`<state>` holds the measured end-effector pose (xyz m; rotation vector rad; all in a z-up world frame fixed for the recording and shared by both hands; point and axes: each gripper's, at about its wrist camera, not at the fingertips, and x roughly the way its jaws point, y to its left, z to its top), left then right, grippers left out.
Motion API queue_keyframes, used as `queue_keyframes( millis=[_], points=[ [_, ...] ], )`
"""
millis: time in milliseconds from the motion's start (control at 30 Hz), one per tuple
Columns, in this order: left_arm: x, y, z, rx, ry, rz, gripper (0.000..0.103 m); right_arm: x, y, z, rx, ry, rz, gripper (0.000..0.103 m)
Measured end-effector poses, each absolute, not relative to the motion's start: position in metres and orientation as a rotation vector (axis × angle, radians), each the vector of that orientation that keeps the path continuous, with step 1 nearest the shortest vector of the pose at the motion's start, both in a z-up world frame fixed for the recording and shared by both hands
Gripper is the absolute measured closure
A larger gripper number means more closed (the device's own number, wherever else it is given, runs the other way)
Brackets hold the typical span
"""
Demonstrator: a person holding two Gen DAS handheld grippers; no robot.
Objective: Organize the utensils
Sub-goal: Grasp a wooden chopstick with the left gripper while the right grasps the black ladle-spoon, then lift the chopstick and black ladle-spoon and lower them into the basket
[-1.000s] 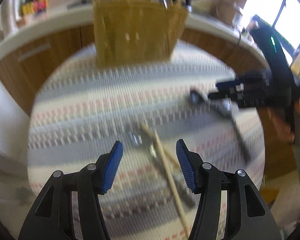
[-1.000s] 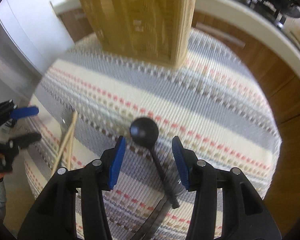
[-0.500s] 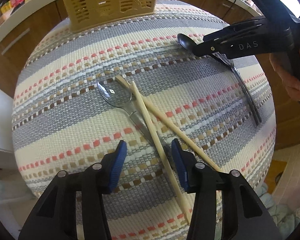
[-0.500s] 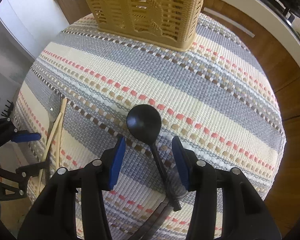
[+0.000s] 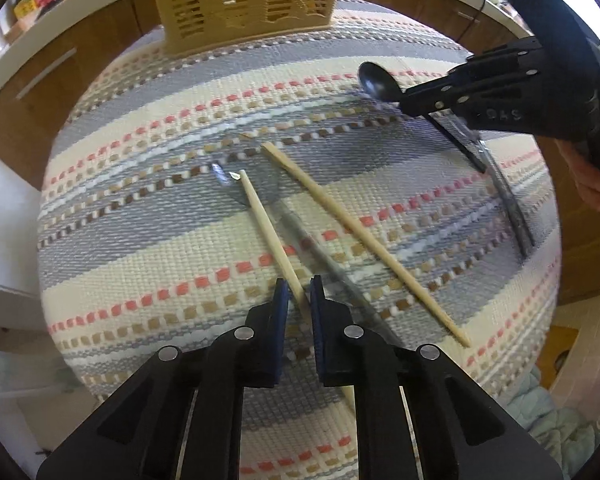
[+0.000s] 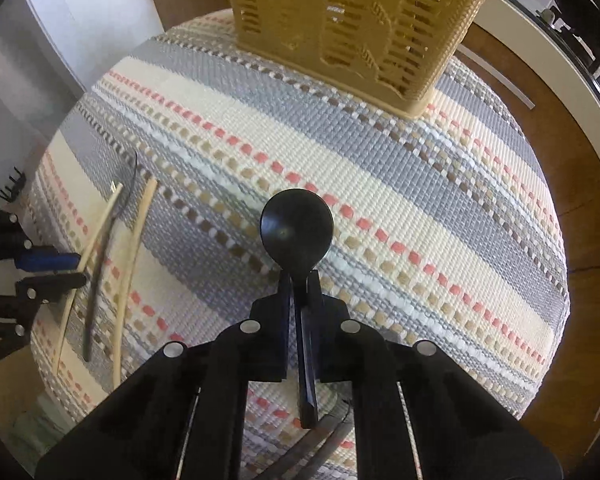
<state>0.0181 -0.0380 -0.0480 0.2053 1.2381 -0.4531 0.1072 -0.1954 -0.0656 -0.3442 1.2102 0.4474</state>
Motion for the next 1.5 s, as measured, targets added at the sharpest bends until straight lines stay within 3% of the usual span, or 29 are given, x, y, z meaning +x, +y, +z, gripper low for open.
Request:
queue_keyframes(
  millis=[167, 300, 333, 400, 533, 1133, 1500],
  points=[
    [0.023, -0.030, -0.048, 0.182, 1.259, -0.447, 0.093, 0.110, -0.199, -0.055, -0.268, 1.194, 0.462, 0.097],
    [0.027, -0.039, -0.046, 0.232, 1.260, -0.447, 0.085, 0.110, -0.204, -0.050, -0.243, 1.192, 0.478, 0.097],
    [0.029, -0.044, -0.047, 0.250, 1.255, -0.447, 0.085, 0.109, -0.205, -0.050, -0.241, 1.191, 0.481, 0.097],
    [0.029, -0.050, -0.046, 0.298, 1.246, -0.417, 0.097, 0.105, -0.208, -0.050, -0.237, 1.186, 0.491, 0.097],
    [0.029, -0.052, -0.041, 0.281, 1.216, -0.426, 0.099, 0.095, -0.218, -0.041, -0.213, 1.161, 0.502, 0.097],
    [0.068, -0.030, 0.139, -0.024, 0.639, -0.447, 0.099, 0.094, -0.272, 0.096, 0.073, 0.752, 0.596, 0.098],
    [0.118, -0.033, 0.192, -0.112, 0.327, -0.415, 0.099, 0.148, -0.295, 0.145, 0.242, 0.588, 0.532, 0.098]
  ],
)
